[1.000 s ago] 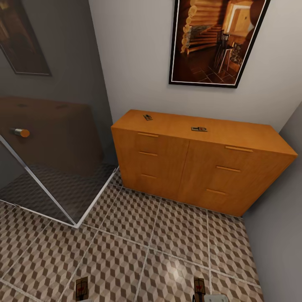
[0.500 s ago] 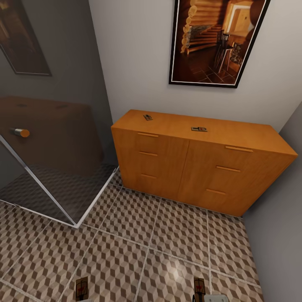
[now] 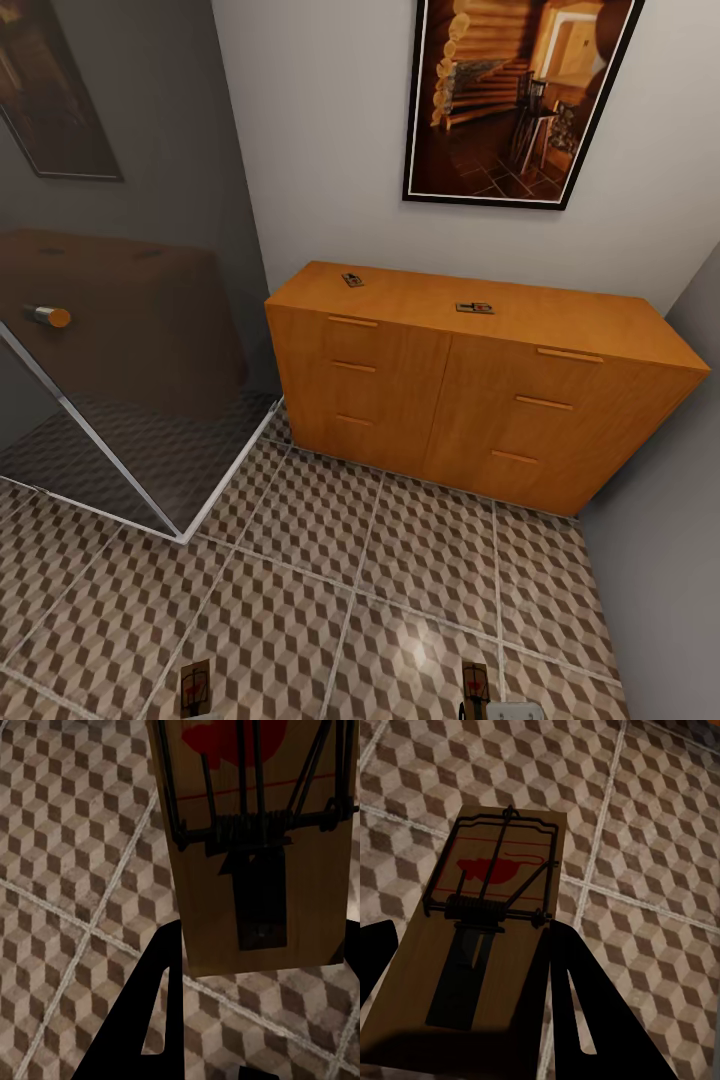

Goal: Take the four mousetraps from the cabinet in the bathroom and place them on the bathroom floor. Make sure all four end up on the same floor surface, and ensure that at least two of them are either under or directly next to the same bathroom sink.

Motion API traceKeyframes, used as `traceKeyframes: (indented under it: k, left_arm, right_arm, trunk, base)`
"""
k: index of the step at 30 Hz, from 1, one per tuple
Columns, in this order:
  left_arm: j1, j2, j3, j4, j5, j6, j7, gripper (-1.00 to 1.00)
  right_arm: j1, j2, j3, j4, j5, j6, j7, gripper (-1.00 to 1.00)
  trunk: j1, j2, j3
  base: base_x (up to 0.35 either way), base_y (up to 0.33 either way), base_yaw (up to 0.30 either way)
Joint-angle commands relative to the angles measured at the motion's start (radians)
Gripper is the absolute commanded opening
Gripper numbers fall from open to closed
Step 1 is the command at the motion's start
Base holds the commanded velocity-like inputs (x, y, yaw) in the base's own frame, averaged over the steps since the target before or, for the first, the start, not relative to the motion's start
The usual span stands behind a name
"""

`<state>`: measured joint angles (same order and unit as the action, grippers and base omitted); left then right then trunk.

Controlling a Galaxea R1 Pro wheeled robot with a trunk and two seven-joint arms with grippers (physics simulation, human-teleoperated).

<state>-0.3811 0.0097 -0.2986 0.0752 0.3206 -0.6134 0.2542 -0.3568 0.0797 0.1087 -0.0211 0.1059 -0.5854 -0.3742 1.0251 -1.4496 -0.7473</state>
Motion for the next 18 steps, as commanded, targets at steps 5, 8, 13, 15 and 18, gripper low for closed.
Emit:
traceKeyframes:
  k: [5, 8, 13, 15, 18]
  left_arm:
    - [-0.001, -0.001, -0.008, 0.003, -0.001, -0.003, 0.008, -1.00]
    - [-0.001, -0.001, -0.008, 0.003, -0.001, -0.004, 0.008, -1.00]
    - [-0.001, -0.001, -0.008, 0.003, -0.001, -0.004, 0.008, -1.00]
    - [-0.001, -0.001, -0.008, 0.003, -0.001, -0.004, 0.008, -1.00]
    - [-0.001, -0.001, -0.008, 0.003, -0.001, -0.003, 0.008, -1.00]
  right_arm:
    - [-0.001, 0.000, 0.003, 0.001, 0.006, -0.001, -0.005, -1.00]
    - [-0.001, 0.000, 0.003, 0.001, 0.006, -0.001, -0.005, -1.00]
    - [-0.001, 0.000, 0.003, 0.001, 0.006, -0.001, -0.005, -1.00]
    - [-0.001, 0.000, 0.003, 0.001, 0.006, -0.001, -0.005, -1.00]
    - [-0.001, 0.000, 0.003, 0.001, 0.006, -0.001, -0.005, -1.00]
  trunk:
    - [0.000, 0.000, -0.001]
    - [0.000, 0.000, -0.001]
    - [0.000, 0.000, -0.001]
    - [0.000, 0.000, -0.001]
    - [0.000, 0.000, -0.001]
  base:
    - [0.000, 0.000, 0.000]
    - [0.000, 0.000, 0.000]
    - [0.000, 0.000, 0.000]
    - [0.000, 0.000, 0.000]
    - [0.000, 0.000, 0.000]
